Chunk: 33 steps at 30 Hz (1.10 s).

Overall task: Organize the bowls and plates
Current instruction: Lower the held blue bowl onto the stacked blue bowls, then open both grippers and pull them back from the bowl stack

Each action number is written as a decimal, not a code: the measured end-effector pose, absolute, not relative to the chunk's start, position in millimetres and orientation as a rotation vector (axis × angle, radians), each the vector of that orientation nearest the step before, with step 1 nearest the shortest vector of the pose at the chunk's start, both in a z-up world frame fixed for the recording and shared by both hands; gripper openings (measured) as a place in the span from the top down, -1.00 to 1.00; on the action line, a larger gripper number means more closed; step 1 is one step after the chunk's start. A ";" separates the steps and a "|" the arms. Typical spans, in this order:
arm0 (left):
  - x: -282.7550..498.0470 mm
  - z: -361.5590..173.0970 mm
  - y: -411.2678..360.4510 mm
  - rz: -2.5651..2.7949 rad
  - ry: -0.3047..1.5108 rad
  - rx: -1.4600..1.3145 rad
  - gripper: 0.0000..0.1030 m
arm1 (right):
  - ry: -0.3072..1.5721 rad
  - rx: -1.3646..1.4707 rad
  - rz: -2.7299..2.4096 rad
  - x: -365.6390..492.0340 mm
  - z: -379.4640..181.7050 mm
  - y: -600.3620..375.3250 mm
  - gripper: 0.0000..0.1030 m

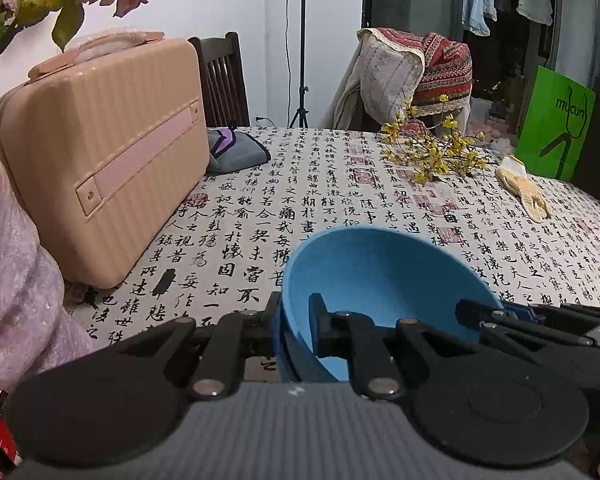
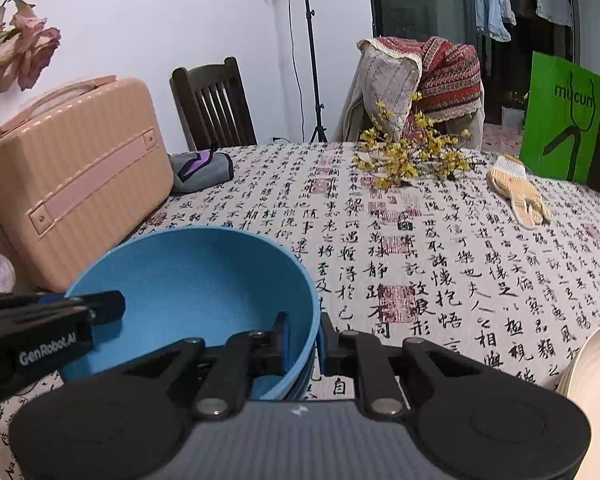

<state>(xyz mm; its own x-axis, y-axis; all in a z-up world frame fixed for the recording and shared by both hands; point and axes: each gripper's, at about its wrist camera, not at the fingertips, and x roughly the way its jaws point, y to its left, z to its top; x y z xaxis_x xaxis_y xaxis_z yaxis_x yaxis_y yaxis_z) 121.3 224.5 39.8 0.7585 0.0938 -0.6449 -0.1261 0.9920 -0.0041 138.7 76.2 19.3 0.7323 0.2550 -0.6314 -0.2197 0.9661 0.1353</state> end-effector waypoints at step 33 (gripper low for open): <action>77.0 46.6 239.8 0.037 0.485 -0.108 -1.00 | 0.452 0.170 0.327 70.1 23.9 3.6 -1.00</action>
<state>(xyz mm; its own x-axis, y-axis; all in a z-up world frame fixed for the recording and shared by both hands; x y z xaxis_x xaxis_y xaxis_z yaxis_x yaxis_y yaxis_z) 77.0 239.8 46.6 0.8839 0.0097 -0.4676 -0.0612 0.9936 -0.0951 70.1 3.6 23.9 0.8490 0.3458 -0.3996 -0.2713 0.9341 0.2321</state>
